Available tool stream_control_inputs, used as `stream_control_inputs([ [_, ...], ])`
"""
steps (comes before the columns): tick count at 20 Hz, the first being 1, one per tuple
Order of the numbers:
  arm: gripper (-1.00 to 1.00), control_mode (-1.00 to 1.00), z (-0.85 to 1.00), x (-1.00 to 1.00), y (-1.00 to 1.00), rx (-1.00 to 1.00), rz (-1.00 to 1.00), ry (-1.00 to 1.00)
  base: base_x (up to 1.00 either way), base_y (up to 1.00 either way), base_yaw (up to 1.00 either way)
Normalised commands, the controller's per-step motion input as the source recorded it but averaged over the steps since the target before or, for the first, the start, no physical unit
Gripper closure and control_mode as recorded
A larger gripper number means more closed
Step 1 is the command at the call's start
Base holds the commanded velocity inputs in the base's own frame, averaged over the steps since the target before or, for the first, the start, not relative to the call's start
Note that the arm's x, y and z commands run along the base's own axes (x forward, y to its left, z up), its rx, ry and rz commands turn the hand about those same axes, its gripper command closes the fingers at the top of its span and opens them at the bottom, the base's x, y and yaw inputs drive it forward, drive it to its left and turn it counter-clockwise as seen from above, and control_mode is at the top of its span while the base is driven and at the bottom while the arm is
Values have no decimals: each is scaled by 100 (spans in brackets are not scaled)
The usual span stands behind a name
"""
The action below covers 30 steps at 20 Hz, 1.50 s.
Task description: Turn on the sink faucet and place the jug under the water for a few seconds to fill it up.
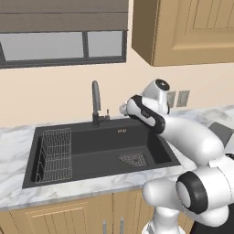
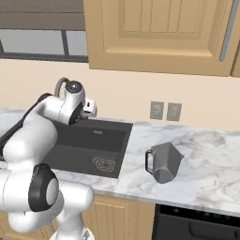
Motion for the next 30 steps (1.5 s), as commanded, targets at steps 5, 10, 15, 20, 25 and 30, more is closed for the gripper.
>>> stream_control_inputs([
  [5,-100,-100,-14,47,0,3,0,0,0,0,0],
  [10,-100,-100,-19,43,5,1,0,0,0,0,0],
  [15,-100,-100,-18,34,6,1,0,0,0,0,0],
  [20,-100,-100,-18,39,10,0,0,0,0,0,0],
  [25,-100,-100,-25,35,14,0,0,0,0,0,0],
  [30,-100,-100,-20,38,8,0,0,0,0,0,0],
])
